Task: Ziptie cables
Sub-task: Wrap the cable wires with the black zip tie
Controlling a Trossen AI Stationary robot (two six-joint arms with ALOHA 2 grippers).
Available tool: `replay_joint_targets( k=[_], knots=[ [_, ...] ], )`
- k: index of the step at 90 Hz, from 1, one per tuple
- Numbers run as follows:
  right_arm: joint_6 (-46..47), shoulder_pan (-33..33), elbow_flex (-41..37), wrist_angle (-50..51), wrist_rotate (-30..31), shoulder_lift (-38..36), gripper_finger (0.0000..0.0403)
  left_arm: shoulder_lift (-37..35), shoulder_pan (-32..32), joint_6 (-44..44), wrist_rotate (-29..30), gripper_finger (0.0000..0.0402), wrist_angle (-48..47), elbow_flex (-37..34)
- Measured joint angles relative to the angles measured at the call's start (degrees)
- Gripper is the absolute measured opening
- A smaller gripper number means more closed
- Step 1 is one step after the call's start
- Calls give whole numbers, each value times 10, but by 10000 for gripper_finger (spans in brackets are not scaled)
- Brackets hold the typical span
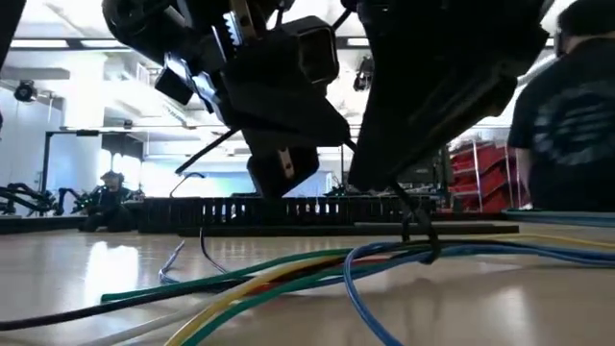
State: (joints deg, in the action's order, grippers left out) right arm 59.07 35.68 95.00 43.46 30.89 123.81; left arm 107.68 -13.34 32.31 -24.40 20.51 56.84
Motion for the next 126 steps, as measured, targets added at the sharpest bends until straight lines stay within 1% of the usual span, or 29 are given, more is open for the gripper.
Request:
replay_joint_targets(
  k=[6,12,16,28,38,48,58,71,76,86,94,99,107,116,122,126],
  knots=[
    [2,0,0,-4,0,0,74,0,0,-15,1,0,0,0],
    [12,0,0,-5,2,0,31,0,0,-31,9,0,0,0],
    [18,0,0,-4,2,0,13,0,-1,-46,11,0,0,0],
    [48,-1,0,-5,2,0,3,-5,-11,-112,15,7,-1,-1],
    [59,2,0,-8,5,-1,1,-12,-29,-171,37,31,1,-3],
    [64,4,0,-8,3,-1,0,-22,-52,-258,103,69,3,-10],
    [63,7,0,-9,0,-1,0,-27,-81,-369,203,115,6,-16],
    [56,7,0,-10,-24,-1,0,-22,-119,-515,340,168,15,-19],
    [56,7,0,-10,-29,-1,0,-21,-129,-567,371,184,15,-19],
    [57,7,0,-11,-40,-1,0,-21,-133,-641,381,203,24,-17],
    [60,6,0,-11,-43,-1,0,-21,-133,-683,379,207,25,-14],
    [60,5,-1,-13,-44,-1,0,-21,-133,-721,367,207,25,-14],
    [62,5,-1,-16,-44,-1,0,-13,-133,-776,344,201,28,-13],
    [62,4,-1,-16,-54,-1,0,1,-133,-809,311,189,27,-13],
    [62,4,-1,-17,-55,-1,0,13,-134,-845,311,176,28,-13],
    [61,4,-1,-18,-56,-1,0,20,-134,-862,326,166,31,-13]
  ],
)
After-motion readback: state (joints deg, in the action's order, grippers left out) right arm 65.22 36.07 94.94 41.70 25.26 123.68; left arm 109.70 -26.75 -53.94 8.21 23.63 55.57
